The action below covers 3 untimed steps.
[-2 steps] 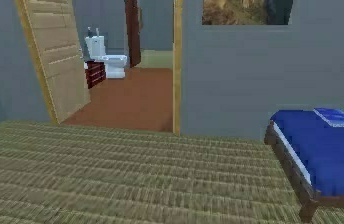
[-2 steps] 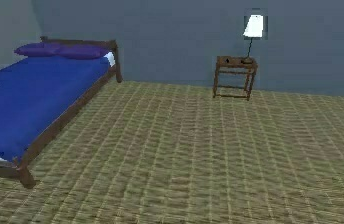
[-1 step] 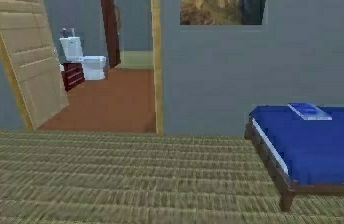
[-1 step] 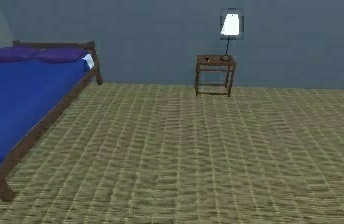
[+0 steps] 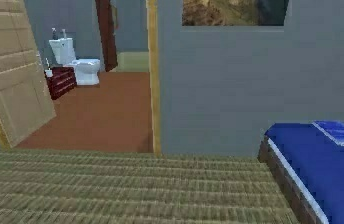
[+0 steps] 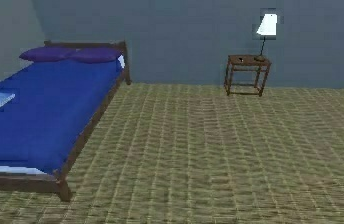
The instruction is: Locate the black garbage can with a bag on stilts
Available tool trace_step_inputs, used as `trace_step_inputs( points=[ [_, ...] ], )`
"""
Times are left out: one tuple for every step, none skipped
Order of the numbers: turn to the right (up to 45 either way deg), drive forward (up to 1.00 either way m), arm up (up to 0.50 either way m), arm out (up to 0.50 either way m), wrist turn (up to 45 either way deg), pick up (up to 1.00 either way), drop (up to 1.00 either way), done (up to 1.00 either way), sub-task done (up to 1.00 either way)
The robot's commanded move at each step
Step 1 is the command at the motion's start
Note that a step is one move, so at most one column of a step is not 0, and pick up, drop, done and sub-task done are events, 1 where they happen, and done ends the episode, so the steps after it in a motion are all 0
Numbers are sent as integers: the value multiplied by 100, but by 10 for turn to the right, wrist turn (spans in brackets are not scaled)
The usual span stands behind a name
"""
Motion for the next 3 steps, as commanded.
trace_step_inputs(
  points=[
    [-330, 0, 0, 0, 0, 0, 0, 0, 0],
    [0, 100, 0, 0, 0, 0, 0, 0, 0],
    [0, 95, 0, 0, 0, 0, 0, 0, 0]
  ],
)
